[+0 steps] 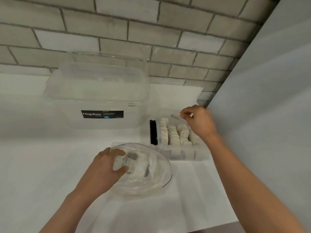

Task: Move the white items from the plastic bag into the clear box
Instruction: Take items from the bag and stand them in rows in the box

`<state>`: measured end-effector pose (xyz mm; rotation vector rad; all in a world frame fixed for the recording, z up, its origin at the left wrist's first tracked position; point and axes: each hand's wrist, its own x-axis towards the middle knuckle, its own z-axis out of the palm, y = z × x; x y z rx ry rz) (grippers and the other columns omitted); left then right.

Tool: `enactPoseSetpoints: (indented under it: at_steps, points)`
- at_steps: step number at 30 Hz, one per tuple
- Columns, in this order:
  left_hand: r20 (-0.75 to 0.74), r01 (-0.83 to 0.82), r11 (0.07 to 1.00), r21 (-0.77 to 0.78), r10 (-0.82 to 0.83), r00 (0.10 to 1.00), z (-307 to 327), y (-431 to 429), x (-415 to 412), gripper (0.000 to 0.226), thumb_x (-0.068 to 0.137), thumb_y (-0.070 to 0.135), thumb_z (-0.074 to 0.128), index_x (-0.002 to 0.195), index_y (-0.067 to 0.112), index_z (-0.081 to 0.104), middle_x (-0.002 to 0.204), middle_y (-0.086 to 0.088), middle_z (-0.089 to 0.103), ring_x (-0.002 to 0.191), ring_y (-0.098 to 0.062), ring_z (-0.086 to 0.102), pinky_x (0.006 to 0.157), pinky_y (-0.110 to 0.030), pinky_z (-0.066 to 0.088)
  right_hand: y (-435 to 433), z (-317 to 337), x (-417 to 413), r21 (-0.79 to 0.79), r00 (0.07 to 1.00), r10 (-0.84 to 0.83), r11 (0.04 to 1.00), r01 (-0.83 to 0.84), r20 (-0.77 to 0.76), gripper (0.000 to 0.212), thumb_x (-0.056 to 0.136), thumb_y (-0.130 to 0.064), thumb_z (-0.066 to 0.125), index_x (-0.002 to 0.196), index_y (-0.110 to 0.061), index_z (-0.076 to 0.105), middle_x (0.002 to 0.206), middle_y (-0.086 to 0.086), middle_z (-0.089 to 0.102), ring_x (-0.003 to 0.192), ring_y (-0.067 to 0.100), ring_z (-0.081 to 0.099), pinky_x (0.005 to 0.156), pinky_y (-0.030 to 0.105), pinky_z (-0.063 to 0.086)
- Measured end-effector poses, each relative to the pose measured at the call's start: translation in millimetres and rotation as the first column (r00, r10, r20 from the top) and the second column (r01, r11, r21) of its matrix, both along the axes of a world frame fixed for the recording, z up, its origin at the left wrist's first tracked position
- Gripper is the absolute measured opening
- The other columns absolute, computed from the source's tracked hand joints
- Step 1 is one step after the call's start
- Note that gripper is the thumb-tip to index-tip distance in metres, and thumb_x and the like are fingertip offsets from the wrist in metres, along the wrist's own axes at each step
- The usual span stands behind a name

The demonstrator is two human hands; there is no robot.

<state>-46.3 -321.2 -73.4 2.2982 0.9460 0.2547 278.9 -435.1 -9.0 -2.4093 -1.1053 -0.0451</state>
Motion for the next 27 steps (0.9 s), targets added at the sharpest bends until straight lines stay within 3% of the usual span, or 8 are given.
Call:
enactPoseSetpoints:
  at_steps: [4,8,14,18,22,25,27]
  points:
    - [-0.01,-0.036,0.999,-0.008,0.036,0.999,2,1,-3,0.04,0.082,0.045,0.072,0.119,0.038,0.059,0.107,0.014,0.055,0.098,-0.012,0.054,0.079,-0.025,0.039,14,-20,15,-0.252,0.997,-0.004,0.967,-0.017,-0.083,0.016,0.089,-0.026,0.066,0.085,-0.038,0.076,0.096,-0.012,0.073,0.089,0.019,0.068,0.078,0.033,0.056]
    - [-0.027,-0.053,0.998,-0.017,0.053,0.998,2,3,-4,0.042,0.08,0.045,0.073,0.119,0.038,0.059,0.105,0.015,0.055,0.096,-0.012,0.053,0.078,-0.025,0.039,23,-36,22,-0.357,0.996,-0.039,0.934,0.009,-0.076,0.017,0.088,-0.036,0.067,0.075,-0.046,0.068,0.098,-0.004,0.072,0.085,0.025,0.067,0.072,0.034,0.056]
    - [-0.046,-0.053,0.998,-0.024,0.052,0.998,3,4,-3,0.042,0.081,0.045,0.073,0.12,0.038,0.059,0.106,0.014,0.055,0.096,-0.012,0.053,0.076,-0.024,0.038,31,-52,16,-0.379,0.984,-0.051,0.919,0.113,0.17,0.016,0.095,-0.026,0.06,0.097,-0.032,0.075,0.099,0.005,0.067,0.081,0.03,0.06,0.061,0.029,0.039]
    - [-0.056,-0.038,0.999,-0.022,0.036,0.998,2,4,-2,0.041,0.082,0.044,0.072,0.12,0.039,0.058,0.105,0.015,0.053,0.096,-0.01,0.052,0.073,-0.023,0.038,29,-52,13,-0.391,0.958,-0.008,0.912,0.125,0.287,0.023,0.099,-0.04,0.059,0.104,-0.022,0.072,0.098,0.008,0.068,0.086,0.033,0.065,0.063,0.03,0.039]
    - [-0.051,-0.015,0.999,-0.031,0.014,0.999,3,5,-4,0.042,0.085,0.033,0.072,0.124,0.037,0.058,0.108,0.015,0.049,0.093,-0.009,0.054,0.07,-0.02,0.039,20,-26,0,-0.207,0.971,-0.102,0.967,0.147,0.215,0.025,0.092,-0.048,0.066,0.1,-0.026,0.074,0.091,0.005,0.073,0.087,0.032,0.067,0.07,0.033,0.05]
    - [-0.044,0.015,1.0,-0.011,-0.016,0.999,3,7,-6,0.045,0.087,0.016,0.066,0.128,0.033,0.058,0.106,0.013,0.047,0.082,-0.004,0.057,0.067,-0.02,0.043,-1,6,-44,0.118,0.992,-0.121,0.986,0.117,0.032,0.02,0.086,-0.046,0.074,0.093,-0.028,0.077,0.083,-0.011,0.074,0.076,0.014,0.069,0.073,0.031,0.056]
    - [-0.03,0.034,0.999,0.007,-0.033,0.999,2,6,-6,0.051,0.086,0.007,0.06,0.131,0.029,0.058,0.109,0.009,0.049,0.079,-0.008,0.056,0.07,-0.021,0.043,-13,22,-95,0.313,0.99,0.003,0.949,0.042,-0.141,0.011,0.085,-0.037,0.079,0.086,-0.026,0.077,0.076,-0.016,0.072,0.066,0.006,0.067,0.065,0.02,0.052]
